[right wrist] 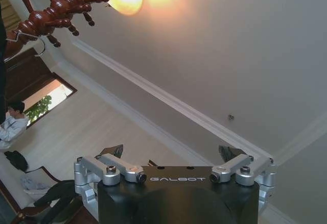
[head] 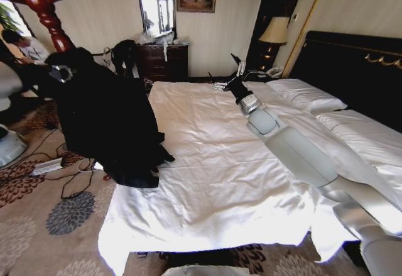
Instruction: Pick up the clothes from the bed and hang them on the clothes hanger.
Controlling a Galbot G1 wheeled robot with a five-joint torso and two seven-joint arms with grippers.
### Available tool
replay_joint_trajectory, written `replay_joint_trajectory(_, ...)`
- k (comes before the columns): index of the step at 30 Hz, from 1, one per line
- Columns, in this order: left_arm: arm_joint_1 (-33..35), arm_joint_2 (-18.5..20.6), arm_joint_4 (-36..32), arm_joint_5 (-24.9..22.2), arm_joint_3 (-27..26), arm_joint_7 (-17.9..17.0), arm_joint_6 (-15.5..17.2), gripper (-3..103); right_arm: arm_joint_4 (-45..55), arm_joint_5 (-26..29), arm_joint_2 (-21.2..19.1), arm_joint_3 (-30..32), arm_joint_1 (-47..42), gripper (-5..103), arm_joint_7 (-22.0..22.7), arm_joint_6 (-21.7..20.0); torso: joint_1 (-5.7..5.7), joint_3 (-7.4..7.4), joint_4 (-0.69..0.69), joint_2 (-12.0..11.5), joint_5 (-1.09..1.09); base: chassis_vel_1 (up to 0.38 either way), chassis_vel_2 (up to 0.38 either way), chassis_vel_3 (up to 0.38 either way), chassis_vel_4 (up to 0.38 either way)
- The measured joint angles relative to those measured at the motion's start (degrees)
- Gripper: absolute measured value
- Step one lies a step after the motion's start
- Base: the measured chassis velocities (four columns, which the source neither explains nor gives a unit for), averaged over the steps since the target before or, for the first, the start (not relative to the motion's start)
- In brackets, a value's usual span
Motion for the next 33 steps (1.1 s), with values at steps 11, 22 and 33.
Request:
replay_joint_trajectory(11,0.85,5.38,5.98,10.96,-3.50,8.79,-6.96,7,1.25,-0.39,-0.68,6.70,-5.55,100,0.02,-0.01,0.01,0.01,0.00,0.00,-0.03,0.000,0.000,0.000,0.000)
replay_joint_trajectory(22,2.98,8.01,14.45,16.59,-6.18,11.29,-12.16,7,2.41,-1.63,-1.28,12.22,-12.69,100,-0.44,0.68,0.01,0.00,-0.01,0.00,-0.02,0.000,0.000,0.000,0.000)
replay_joint_trajectory(33,2.83,4.07,18.82,17.34,-4.75,13.00,-12.67,7,2.77,-1.87,-1.55,12.89,-14.31,100,-0.73,1.00,0.01,0.01,0.00,0.00,-0.04,0.000,0.000,0.000,0.000)
